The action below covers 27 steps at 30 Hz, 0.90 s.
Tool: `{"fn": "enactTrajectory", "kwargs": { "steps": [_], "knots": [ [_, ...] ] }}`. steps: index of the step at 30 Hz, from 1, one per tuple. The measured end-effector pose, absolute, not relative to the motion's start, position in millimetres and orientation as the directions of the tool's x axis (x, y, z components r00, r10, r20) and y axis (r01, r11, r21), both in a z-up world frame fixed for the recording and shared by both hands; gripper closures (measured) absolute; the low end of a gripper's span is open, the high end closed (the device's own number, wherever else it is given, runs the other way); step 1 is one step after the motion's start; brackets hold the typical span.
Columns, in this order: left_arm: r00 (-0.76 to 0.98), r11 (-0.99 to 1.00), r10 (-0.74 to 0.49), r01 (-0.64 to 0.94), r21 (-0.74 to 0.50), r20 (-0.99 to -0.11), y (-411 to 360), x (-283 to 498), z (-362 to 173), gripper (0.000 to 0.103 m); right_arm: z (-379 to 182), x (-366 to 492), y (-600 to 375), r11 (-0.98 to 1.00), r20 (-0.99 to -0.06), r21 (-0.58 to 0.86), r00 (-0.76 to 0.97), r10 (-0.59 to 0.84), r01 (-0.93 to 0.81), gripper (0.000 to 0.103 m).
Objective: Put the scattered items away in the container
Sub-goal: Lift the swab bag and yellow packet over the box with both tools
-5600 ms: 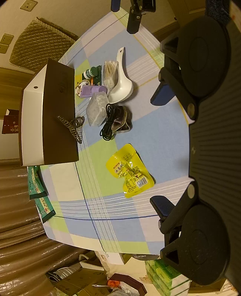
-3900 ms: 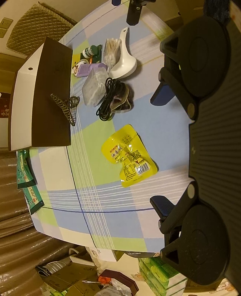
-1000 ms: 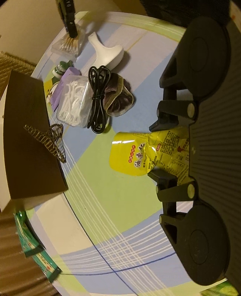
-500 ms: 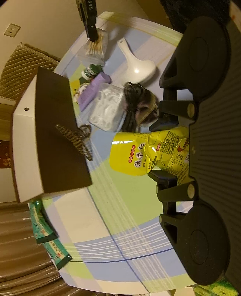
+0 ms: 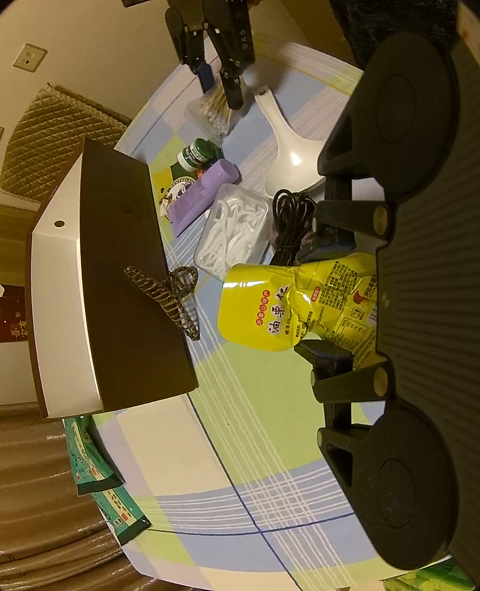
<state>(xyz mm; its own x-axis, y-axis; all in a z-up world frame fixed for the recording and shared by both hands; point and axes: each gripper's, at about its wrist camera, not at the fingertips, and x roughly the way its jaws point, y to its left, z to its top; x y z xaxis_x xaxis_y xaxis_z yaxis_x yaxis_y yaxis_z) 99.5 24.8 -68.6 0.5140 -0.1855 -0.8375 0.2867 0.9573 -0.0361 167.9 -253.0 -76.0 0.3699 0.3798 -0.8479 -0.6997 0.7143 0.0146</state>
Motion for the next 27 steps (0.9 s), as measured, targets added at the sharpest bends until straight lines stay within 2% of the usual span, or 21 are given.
{"fn": "enactTrajectory", "kwargs": {
  "steps": [2, 3, 4, 14, 27],
  "knots": [
    [0.514, 0.96, -0.178, 0.278, -0.033, -0.839, 25, 98, -68, 0.063, -78, 170, -251, 0.706, -0.854, 0.011, 0.36, 0.375, -0.708, 0.065],
    [0.514, 0.962, -0.173, 0.272, -0.031, -0.84, 25, 98, -68, 0.063, -79, 171, -251, 0.699, -0.859, 0.01, 0.352, 0.372, -0.715, 0.082],
    [0.514, 0.963, -0.167, 0.267, -0.029, -0.841, 25, 98, -69, 0.063, -79, 171, -249, 0.689, -0.863, 0.014, 0.339, 0.375, -0.724, 0.087],
    [0.526, 0.971, -0.14, 0.238, -0.013, -0.839, 23, 101, -63, 0.063, -51, 175, -258, 0.688, -0.834, 0.057, 0.345, 0.432, -0.723, 0.089],
    [0.602, 0.95, -0.175, 0.311, 0.027, -0.779, 2, 148, -22, 0.063, 20, 219, -259, 0.685, -0.752, 0.167, 0.358, 0.554, -0.709, 0.089]
  ]
}}
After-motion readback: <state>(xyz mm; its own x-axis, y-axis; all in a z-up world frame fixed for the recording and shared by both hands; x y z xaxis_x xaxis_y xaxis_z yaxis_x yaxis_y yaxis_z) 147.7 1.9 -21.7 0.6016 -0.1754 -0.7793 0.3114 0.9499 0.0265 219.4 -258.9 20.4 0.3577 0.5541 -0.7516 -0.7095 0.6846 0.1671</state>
